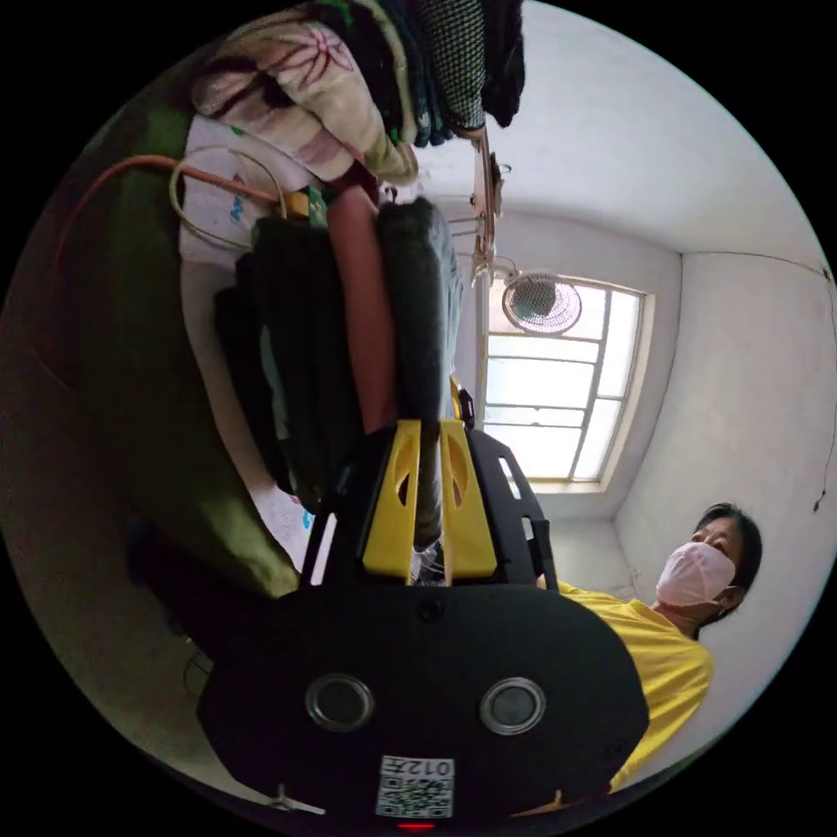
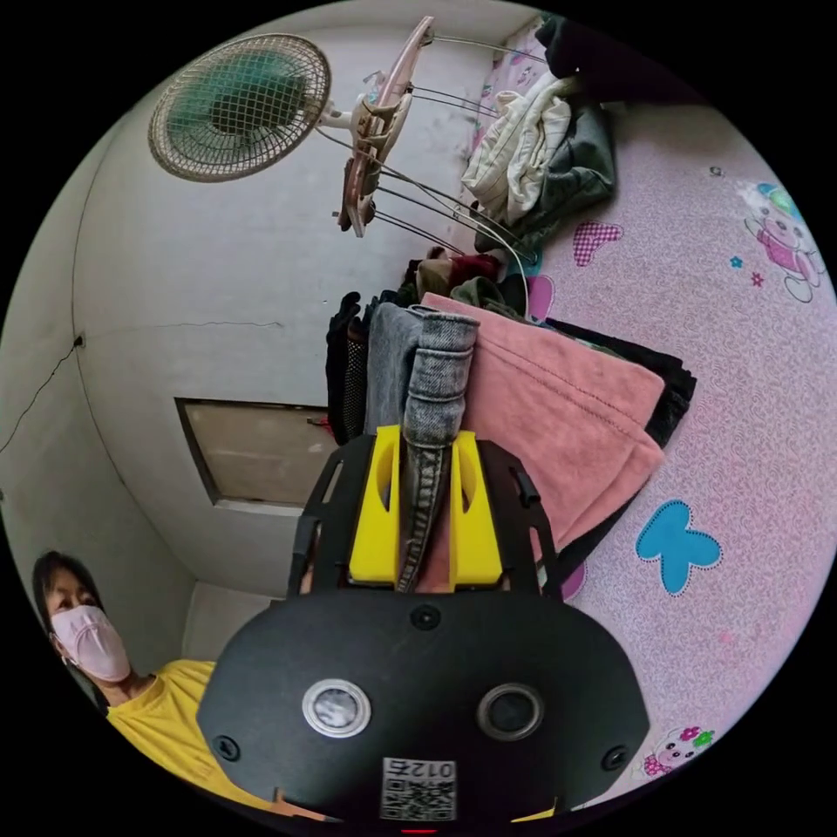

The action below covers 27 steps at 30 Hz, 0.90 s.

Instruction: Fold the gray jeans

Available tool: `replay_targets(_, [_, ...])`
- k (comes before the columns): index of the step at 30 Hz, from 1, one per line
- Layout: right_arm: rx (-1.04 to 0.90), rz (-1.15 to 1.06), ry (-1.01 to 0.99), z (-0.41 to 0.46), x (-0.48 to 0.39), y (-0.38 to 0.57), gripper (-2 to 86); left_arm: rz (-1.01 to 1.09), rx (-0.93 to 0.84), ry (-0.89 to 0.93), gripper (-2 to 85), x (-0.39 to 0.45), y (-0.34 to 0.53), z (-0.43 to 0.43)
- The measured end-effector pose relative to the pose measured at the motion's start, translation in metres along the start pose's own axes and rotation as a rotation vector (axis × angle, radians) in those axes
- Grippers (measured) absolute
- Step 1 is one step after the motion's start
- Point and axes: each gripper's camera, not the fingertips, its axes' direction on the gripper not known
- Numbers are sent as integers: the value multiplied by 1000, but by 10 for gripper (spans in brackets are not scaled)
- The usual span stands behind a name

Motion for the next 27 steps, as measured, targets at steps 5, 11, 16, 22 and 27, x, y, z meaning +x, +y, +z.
replay_targets(5, [73, -31, 50, -8, 6, 3, 53, 174, 263, -232, 8, 84, 19, -47])
replay_targets(11, [239, -326, 250, 13, -48, -5, 15, 386, 128, -439, 6, 168, -26, -13])
replay_targets(16, [106, -372, 326, 105, -42, -44, 5, 324, 82, -592, 5, 173, -51, 9])
replay_targets(22, [9, -297, 374, 166, 5, -75, -1, 280, 70, -561, 5, 164, -61, 7])
replay_targets(27, [-84, -278, 395, 185, 4, -92, 0, 283, 45, -563, 5, 178, -68, 9])
